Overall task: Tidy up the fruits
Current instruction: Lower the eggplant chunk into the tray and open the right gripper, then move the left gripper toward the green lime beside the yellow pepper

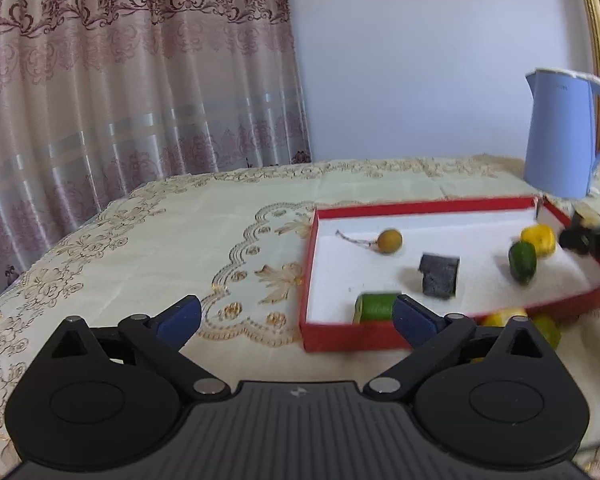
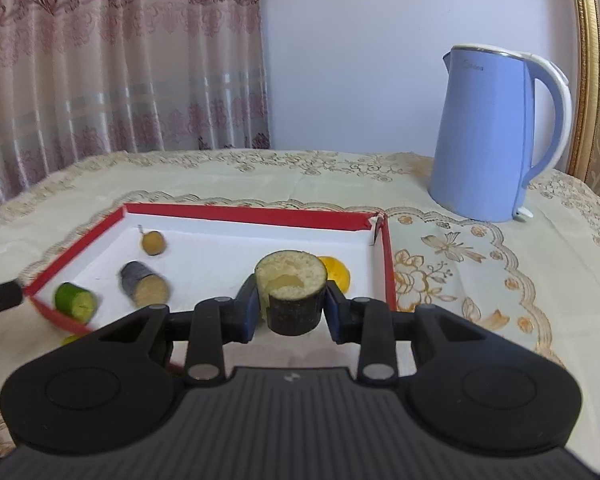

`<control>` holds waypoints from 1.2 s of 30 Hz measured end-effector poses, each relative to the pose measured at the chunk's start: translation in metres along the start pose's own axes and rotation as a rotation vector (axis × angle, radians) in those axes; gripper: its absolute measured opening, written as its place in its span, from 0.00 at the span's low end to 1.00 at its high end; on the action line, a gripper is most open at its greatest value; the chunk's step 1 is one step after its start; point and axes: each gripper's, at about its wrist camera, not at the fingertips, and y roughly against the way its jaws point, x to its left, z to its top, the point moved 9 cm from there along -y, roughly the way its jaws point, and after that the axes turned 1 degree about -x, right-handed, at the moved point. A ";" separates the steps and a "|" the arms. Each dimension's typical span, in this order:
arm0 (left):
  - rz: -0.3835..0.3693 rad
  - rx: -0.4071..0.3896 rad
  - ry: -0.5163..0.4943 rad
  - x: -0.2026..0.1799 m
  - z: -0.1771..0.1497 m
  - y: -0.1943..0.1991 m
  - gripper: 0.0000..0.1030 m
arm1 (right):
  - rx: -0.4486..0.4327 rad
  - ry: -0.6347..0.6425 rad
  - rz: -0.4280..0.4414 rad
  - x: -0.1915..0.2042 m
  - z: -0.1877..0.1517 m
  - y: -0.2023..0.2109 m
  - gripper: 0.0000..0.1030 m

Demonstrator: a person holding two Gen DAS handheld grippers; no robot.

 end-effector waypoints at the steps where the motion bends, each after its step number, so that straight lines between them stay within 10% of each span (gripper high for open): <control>1: -0.007 0.003 -0.010 -0.001 -0.003 0.001 0.99 | 0.007 0.000 0.003 0.000 0.000 -0.004 0.31; 14: -0.037 0.054 -0.068 -0.006 -0.021 0.001 0.99 | 0.033 0.023 -0.003 0.006 0.026 -0.052 0.31; 17: -0.073 0.074 -0.045 -0.007 -0.027 -0.001 0.99 | 0.041 0.010 -0.018 0.004 0.024 -0.060 0.56; 21: -0.063 0.089 -0.060 -0.007 -0.031 -0.004 0.99 | -0.013 0.006 -0.058 -0.001 0.024 -0.033 0.58; 31: -0.064 0.143 0.002 0.006 -0.024 -0.026 0.99 | 0.125 -0.175 0.371 0.018 -0.033 0.039 0.80; 36: -0.063 0.235 0.088 0.018 -0.029 -0.051 0.99 | 0.197 -0.224 0.370 0.012 -0.045 0.014 0.82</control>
